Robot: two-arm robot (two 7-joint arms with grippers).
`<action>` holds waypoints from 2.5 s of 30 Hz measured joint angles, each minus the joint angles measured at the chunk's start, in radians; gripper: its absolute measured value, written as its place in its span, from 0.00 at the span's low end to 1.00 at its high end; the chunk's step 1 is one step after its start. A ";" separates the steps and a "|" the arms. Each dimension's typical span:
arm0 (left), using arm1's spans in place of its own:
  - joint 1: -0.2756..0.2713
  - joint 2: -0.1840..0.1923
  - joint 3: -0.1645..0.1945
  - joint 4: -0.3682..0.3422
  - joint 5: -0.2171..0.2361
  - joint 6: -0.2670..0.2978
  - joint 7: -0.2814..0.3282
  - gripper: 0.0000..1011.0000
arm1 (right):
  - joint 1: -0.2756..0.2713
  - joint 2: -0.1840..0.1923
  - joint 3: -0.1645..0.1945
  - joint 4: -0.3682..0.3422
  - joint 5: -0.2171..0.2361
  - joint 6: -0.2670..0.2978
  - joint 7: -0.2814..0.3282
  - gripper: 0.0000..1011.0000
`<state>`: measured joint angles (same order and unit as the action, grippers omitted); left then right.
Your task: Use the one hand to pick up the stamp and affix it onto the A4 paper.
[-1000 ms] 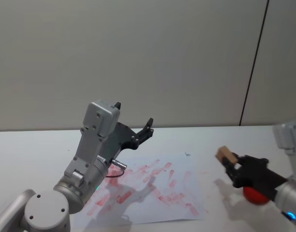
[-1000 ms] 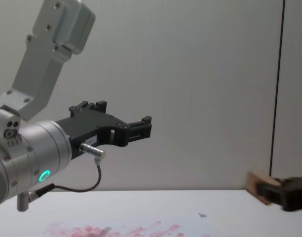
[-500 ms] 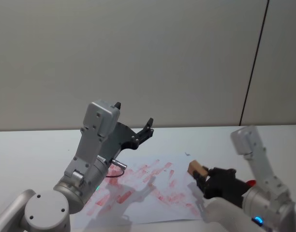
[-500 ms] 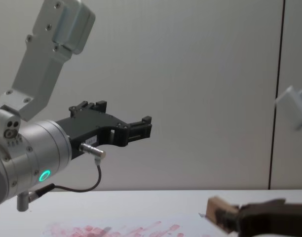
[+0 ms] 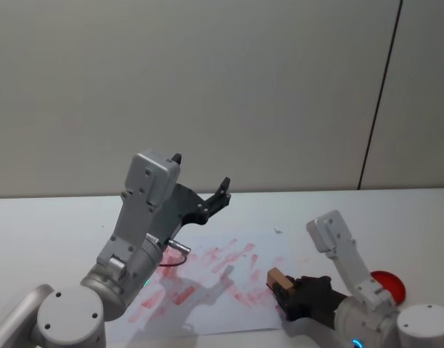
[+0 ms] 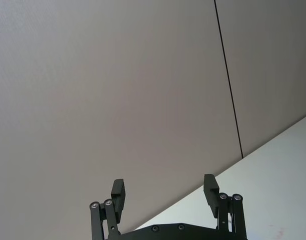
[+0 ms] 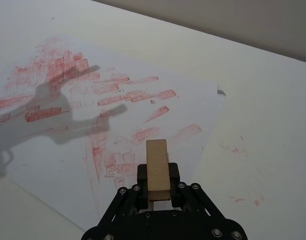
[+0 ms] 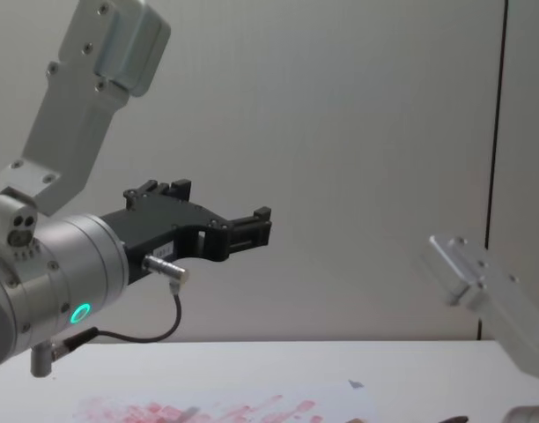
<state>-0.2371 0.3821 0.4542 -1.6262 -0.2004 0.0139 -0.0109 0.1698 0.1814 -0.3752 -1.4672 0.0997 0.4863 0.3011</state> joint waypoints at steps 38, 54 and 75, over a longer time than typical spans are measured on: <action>0.000 0.000 0.000 0.000 0.000 0.000 0.000 0.99 | -0.067 0.140 0.148 -0.263 0.237 -0.001 -0.080 0.22; 0.000 0.000 0.000 0.000 0.000 0.000 0.000 0.99 | -0.147 0.255 0.221 -0.241 0.251 0.029 -0.100 0.22; 0.000 0.000 0.000 0.000 0.000 0.000 0.000 0.99 | -0.143 0.262 0.208 -0.164 0.184 0.028 -0.073 0.22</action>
<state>-0.2371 0.3821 0.4542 -1.6262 -0.2004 0.0139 -0.0109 0.0273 0.4429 -0.1669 -1.6311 0.2837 0.5146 0.2279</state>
